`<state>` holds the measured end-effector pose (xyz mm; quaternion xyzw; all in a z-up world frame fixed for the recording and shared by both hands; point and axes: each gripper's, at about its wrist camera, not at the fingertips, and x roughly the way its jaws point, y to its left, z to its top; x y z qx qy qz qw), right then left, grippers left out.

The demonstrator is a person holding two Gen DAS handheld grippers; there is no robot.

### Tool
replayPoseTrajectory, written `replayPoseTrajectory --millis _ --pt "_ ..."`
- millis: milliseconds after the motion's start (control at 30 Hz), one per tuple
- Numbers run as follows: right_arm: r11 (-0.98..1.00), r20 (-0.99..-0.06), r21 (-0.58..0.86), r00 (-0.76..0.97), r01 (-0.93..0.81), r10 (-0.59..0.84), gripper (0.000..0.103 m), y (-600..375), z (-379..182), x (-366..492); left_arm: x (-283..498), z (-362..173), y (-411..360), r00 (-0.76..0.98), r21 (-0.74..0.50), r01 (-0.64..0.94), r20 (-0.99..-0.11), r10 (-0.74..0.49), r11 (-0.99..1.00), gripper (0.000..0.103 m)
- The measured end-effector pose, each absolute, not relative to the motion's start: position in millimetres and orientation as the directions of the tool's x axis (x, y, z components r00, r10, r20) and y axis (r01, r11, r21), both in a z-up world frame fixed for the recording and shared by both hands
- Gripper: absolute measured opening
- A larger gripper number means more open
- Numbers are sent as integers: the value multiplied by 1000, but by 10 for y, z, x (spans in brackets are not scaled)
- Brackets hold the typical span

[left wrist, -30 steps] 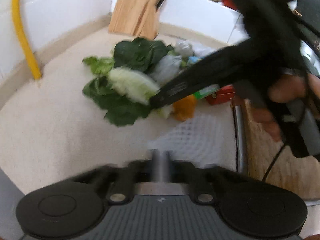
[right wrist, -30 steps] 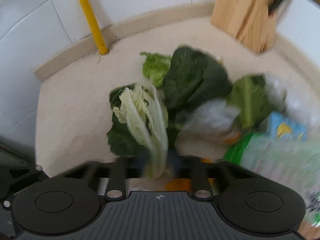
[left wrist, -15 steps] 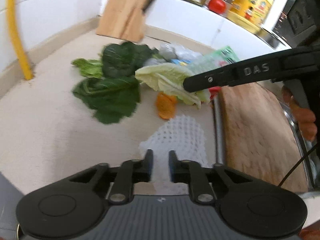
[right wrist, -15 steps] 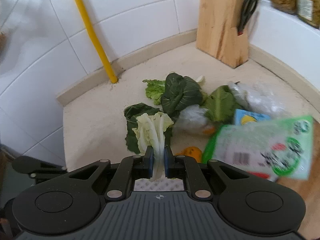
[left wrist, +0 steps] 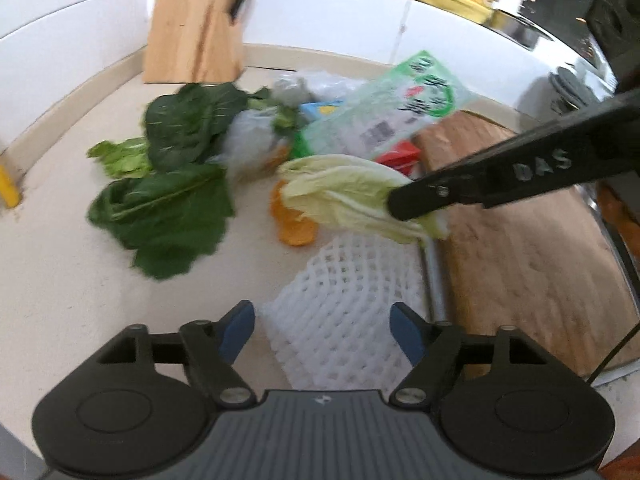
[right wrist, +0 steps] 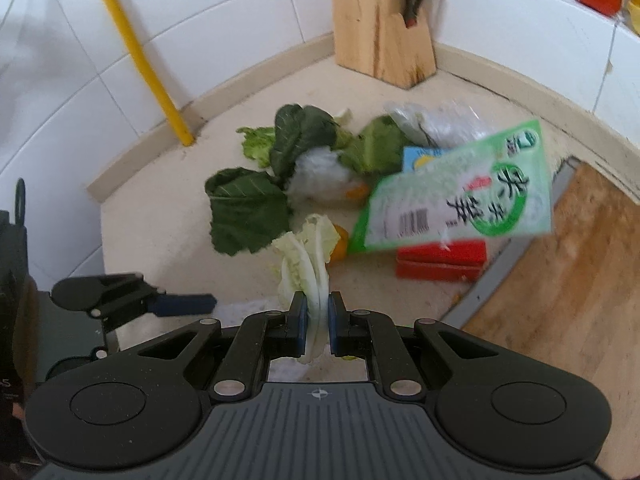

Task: Collect trash
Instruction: 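Carry the net with the left tool while the right tool carries the leaf to the bin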

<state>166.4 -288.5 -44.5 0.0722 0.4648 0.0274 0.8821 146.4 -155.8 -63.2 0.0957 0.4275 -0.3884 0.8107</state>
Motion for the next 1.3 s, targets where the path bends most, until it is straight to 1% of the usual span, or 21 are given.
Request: replayPoseTrajectory --millis 167,200,267,300,333,367,433,567,633,833,1067,1300 --pt "988 -816 148 570 45 96 15 -2955 -455 1634 1374 -656 -1717 312 -166 750 -765 -563 640 71" --pt "988 -817 145 569 48 92 15 -2964 -463 1628 1377 -697 -1749 301 -168 747 -777 -553 643 63" --pt "989 -821 141 564 53 87 15 -2971 -492 1618 1377 -715 -1761 289 -196 746 -766 -574 636 49" --pt "989 -825 137 559 55 83 15 -2970 -521 1618 1382 -696 -1757 269 -222 744 -764 -586 630 30" --pt "989 -830 134 553 62 77 15 -2969 -546 1622 1399 -677 -1749 236 -266 736 -761 -604 623 14" --pt "989 -833 131 549 68 73 15 -2970 -560 1617 1403 -659 -1731 226 -291 725 -755 -615 624 13" --pt "988 -829 135 554 70 74 15 -2969 -563 1586 1379 -617 -1685 268 -266 711 -753 -600 651 11" --pt "986 -807 154 584 61 90 15 -2944 -460 1506 1369 -532 -1488 298 -287 676 -736 -608 679 11" --pt "986 -796 159 597 47 100 14 -2905 -397 1465 1344 -470 -1374 336 -272 662 -726 -600 699 11" --pt "984 -776 177 615 0 140 14 -2708 -282 1406 1355 -360 -1021 409 -278 589 -708 -576 759 11" --pt "975 -756 201 619 -92 214 14 -2317 -162 1373 1217 -266 -552 489 -269 502 -696 -527 822 11" --pt "950 -747 226 587 -215 311 14 -1801 -174 1407 1009 -244 -1 558 -254 390 -700 -446 885 11"
